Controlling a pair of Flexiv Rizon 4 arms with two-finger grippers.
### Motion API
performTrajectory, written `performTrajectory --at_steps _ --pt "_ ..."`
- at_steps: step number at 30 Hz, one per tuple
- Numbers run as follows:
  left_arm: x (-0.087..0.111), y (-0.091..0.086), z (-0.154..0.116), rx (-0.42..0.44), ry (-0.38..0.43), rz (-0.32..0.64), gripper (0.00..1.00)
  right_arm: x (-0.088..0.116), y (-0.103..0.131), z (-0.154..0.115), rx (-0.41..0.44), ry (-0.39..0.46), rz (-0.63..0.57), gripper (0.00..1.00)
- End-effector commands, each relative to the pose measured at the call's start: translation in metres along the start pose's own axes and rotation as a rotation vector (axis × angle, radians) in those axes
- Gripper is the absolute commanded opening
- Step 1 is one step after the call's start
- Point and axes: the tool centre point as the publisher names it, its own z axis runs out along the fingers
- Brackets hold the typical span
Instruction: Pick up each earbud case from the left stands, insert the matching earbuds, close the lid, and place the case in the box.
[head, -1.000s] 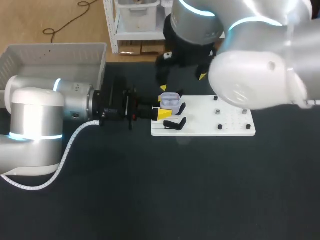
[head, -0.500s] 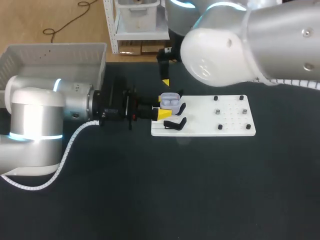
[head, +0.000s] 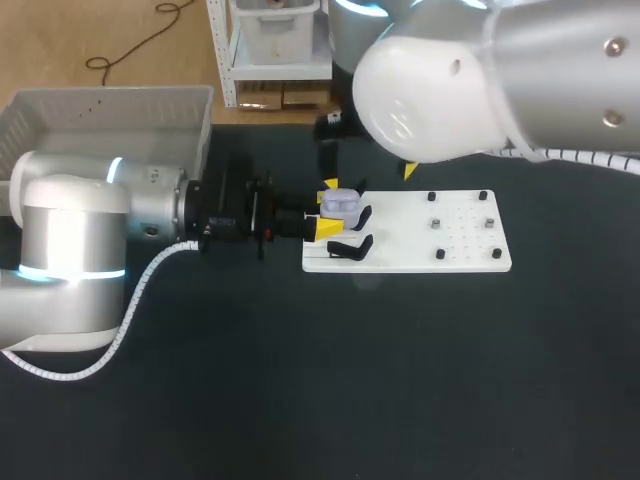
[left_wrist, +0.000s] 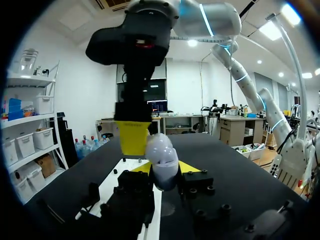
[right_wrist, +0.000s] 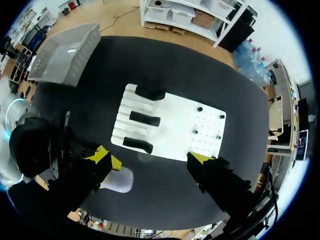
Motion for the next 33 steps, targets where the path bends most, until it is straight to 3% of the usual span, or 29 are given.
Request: performTrajectory --at_steps 1,4,10,17,26,33 --pt "0.0 -0.001 0.0 -0.005 0.0 0.001 0.0 0.013 0.0 -0.003 -0.012 -0.01 -0.015 1.0" --pt "0.0 -0.001 0.0 -0.005 0.0 0.001 0.0 0.014 -0.001 -0.008 0.016 -0.05 0.006 1.0" --pt "0.0 -0.001 0.0 -0.005 0.0 0.001 0.0 0.021 -0.02 -0.048 0.03 -0.243 0.051 1.0" --pt "-0.003 -0.002 -0.003 -0.015 -0.005 -0.012 0.0 0.047 -0.032 -0.092 -0.053 -0.397 -0.151 1.0" --pt "-0.04 -0.004 -0.036 -0.19 -0.004 -0.087 0.0 0.076 -0.049 -0.113 -0.335 -0.574 -0.343 1.0" --pt "-0.07 0.011 -0.082 -0.353 0.033 -0.034 0.0 0.076 -0.049 -0.113 -0.335 -0.574 -0.343 1.0"
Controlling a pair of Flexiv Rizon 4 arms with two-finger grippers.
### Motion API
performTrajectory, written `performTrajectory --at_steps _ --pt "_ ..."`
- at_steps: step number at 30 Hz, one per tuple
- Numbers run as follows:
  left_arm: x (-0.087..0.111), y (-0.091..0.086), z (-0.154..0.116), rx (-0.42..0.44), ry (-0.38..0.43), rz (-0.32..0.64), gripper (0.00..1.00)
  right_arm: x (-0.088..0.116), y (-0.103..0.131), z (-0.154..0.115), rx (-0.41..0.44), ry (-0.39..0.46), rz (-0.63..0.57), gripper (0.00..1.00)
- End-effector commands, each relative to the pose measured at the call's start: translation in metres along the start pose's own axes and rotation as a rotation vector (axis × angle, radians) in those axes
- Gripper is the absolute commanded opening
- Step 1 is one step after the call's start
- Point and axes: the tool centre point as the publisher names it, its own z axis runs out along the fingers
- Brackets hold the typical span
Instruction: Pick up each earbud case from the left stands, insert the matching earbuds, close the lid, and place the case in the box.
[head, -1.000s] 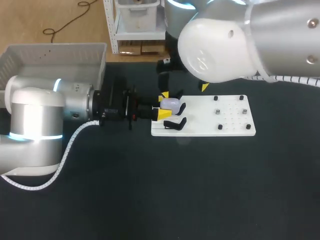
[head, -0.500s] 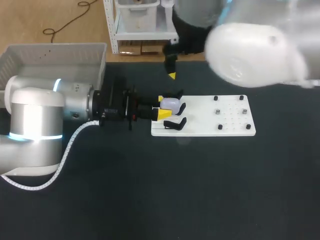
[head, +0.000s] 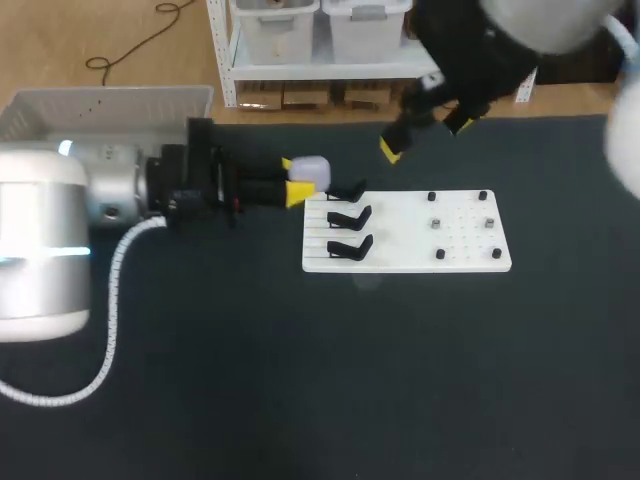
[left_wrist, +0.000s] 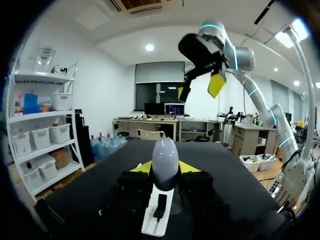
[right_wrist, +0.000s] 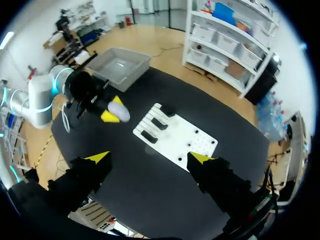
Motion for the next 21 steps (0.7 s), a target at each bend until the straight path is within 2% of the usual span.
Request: performTrajectory --at_steps 1,5,8,13,18,21 --pt "-0.023 0.003 -0.04 -0.215 0.031 0.044 0.0 0.018 -0.005 -0.002 -0.058 -0.246 -0.003 1.0" --pt "-0.025 0.031 -0.071 -0.338 0.093 0.082 0.0 0.018 -0.005 -0.002 -0.058 -0.246 -0.003 1.0" --pt "-0.015 0.064 -0.098 -0.434 0.153 0.085 0.0 0.018 -0.005 -0.002 -0.058 -0.246 -0.003 1.0" --pt "0.006 0.114 -0.136 -0.582 0.326 0.143 0.0 0.018 -0.005 -0.002 -0.058 -0.246 -0.003 1.0" --pt "0.027 0.166 -0.167 -0.687 0.333 0.062 0.0 0.018 -0.005 -0.002 -0.058 -0.246 -0.003 1.0" --pt "0.035 0.19 -0.182 -0.747 0.379 0.072 0.0 0.018 -0.005 -0.002 -0.058 -0.246 -0.003 1.0"
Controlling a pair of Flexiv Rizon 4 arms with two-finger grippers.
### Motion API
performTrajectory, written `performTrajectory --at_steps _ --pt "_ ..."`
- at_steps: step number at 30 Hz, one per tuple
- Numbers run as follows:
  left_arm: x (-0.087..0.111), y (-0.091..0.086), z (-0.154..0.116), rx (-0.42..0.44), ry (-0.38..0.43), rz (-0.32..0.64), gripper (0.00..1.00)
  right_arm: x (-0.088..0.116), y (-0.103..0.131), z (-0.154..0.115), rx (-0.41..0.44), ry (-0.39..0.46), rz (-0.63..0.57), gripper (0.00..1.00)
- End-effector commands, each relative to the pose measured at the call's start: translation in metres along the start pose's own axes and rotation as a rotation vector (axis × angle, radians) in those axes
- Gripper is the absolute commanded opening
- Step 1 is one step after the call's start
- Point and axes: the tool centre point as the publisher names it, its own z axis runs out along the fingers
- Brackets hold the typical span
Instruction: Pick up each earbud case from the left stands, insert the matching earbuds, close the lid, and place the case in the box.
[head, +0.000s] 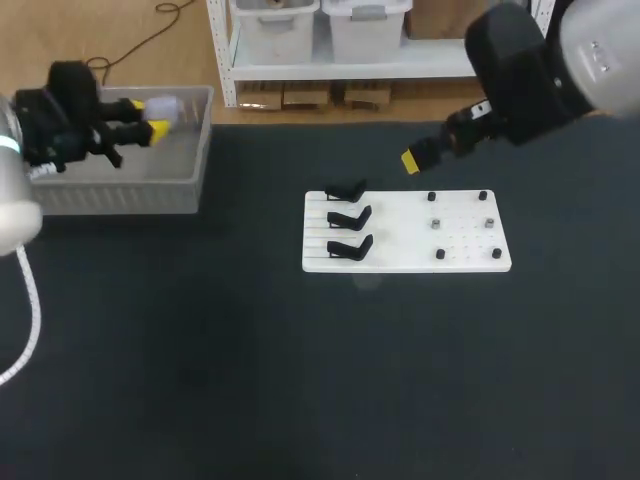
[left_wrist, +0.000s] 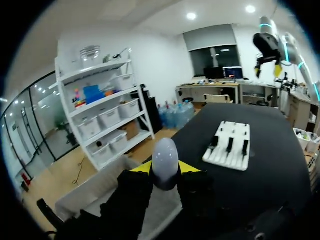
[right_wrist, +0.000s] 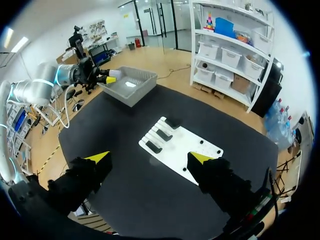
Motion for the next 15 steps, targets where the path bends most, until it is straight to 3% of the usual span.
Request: performTrajectory --at_steps 1,10,11,12,13,14,15 --pt "0.011 0.035 0.024 -0.2 0.046 0.012 0.0 0.003 0.001 0.0 0.007 -0.039 0.001 1.0" --pt "0.04 0.082 0.02 -0.288 0.083 -0.036 0.0 0.003 0.001 0.0 0.007 -0.039 0.001 1.0" --pt "0.041 0.083 0.02 -0.288 0.082 -0.04 0.12 0.003 0.001 0.0 0.007 -0.039 0.001 1.0" --pt "0.041 0.085 0.019 -0.288 0.081 -0.042 0.38 0.003 0.001 0.0 0.007 -0.039 0.001 1.0" --pt "0.041 0.085 0.019 -0.288 0.08 -0.046 0.82 0.003 0.001 0.0 0.007 -0.039 0.001 1.0" --pt "0.041 0.086 0.018 -0.288 0.079 -0.05 1.0 0.003 0.001 0.0 0.007 -0.039 0.001 1.0" --pt "0.042 0.086 0.017 -0.29 0.074 -0.056 1.0 0.003 0.001 0.0 0.007 -0.039 0.001 1.0"
